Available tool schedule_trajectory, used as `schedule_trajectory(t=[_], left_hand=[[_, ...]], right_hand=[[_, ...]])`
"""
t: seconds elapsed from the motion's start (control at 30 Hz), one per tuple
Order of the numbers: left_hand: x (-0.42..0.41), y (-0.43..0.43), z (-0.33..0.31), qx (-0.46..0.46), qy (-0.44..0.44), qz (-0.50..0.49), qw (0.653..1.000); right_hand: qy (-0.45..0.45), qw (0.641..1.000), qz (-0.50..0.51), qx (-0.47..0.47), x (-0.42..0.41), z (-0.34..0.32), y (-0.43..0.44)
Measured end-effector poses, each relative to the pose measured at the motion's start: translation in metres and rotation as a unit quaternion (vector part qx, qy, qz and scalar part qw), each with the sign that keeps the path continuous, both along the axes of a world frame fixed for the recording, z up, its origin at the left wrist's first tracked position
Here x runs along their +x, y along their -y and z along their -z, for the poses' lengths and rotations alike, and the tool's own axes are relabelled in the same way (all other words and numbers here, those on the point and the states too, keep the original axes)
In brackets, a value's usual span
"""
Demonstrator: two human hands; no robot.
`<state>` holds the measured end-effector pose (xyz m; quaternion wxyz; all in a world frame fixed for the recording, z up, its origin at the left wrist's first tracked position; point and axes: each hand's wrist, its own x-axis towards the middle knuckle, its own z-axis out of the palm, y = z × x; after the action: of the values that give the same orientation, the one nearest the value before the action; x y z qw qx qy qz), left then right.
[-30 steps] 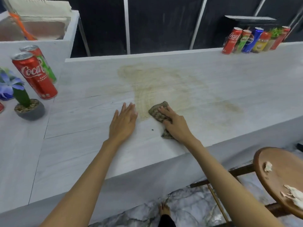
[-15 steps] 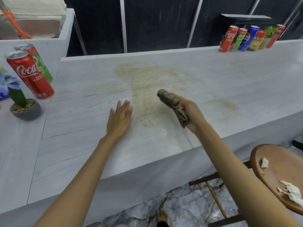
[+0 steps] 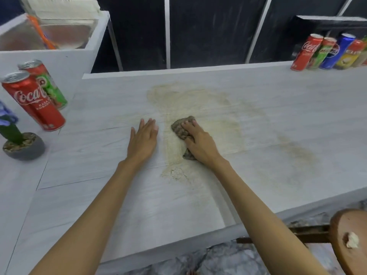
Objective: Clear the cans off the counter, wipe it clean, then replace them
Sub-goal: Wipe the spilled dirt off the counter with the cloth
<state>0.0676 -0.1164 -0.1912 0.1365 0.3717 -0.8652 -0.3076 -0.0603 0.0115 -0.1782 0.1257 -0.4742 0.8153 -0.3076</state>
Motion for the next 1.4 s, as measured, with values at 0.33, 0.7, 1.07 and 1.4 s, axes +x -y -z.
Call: schedule_trajectory(t=[0.33, 0.7, 1.07, 1.4], left_hand=[[-0.012, 0.045, -0.003, -0.054, 0.035, -0.027, 0.998], [-0.013, 0.046, 0.018, -0.148, 0.095, -0.025, 0.984], [-0.014, 0.049, 0.015, -0.101, 0.062, -0.030, 0.992], [0.002, 0.018, -0.005, -0.032, 0.027, 0.042, 0.998]], right_hand=[[0.222, 0.965, -0.103, -0.096, -0.027, -0.014, -0.023], [-0.003, 1.000, -0.008, 0.029, -0.107, -0.001, 0.136], [0.122, 0.971, -0.206, -0.011, -0.053, -0.015, 0.082], [0.281, 0.945, -0.149, -0.078, -0.048, -0.026, -0.010]])
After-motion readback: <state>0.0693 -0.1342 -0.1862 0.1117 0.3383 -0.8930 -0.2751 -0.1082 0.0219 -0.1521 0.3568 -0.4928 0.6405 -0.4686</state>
